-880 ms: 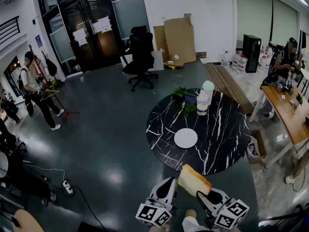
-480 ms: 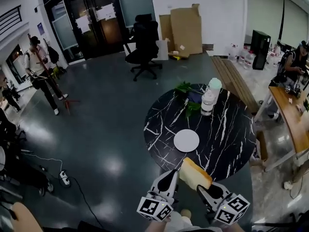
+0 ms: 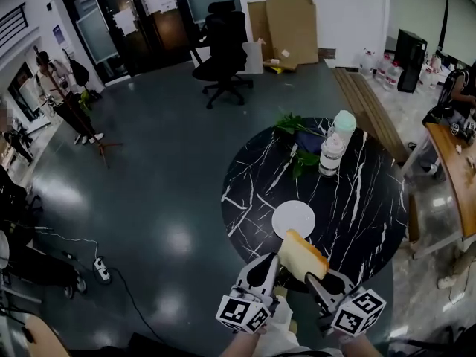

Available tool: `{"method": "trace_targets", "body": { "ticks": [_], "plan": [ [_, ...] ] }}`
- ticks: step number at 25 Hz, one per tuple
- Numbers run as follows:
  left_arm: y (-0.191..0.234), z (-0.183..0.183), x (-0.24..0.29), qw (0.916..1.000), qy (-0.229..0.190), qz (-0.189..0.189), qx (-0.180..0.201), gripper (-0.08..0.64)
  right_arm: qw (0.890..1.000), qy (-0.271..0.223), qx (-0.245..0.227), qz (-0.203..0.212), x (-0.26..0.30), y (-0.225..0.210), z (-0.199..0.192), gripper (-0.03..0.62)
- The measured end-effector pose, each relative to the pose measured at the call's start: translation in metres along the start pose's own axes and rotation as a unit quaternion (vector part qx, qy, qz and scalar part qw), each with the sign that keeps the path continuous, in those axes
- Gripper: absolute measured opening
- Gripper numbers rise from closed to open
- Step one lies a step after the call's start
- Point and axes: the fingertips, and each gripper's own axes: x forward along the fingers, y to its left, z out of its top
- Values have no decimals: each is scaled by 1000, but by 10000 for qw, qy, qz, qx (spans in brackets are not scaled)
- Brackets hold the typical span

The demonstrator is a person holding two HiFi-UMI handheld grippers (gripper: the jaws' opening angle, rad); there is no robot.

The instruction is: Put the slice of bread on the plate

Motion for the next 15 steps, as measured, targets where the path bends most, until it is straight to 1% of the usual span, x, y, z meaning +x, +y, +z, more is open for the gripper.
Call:
{"method": "trace_targets", "body": {
  "ticks": [5,9,12,14,15],
  "plan": [
    [34,-8,43,9999,116,30,-86,9,9997,133,166,-125,44,-40,9,91],
    [58,-20,74,9998,223,-1,6,8,9986,287,399,-199,76,-73,6,91],
    [73,-27,90,9996,286,48,22,9,9952,345,898,-202,97,-96,0,91],
    [82,-33,95,9995,312,85,-62,9,9884,336,1469,-200,109,-107,-5,91],
    [85,-35,96,9994,323,109,-105,9,9828,301,1813,-195,114,-112,-7,91]
  ]
}}
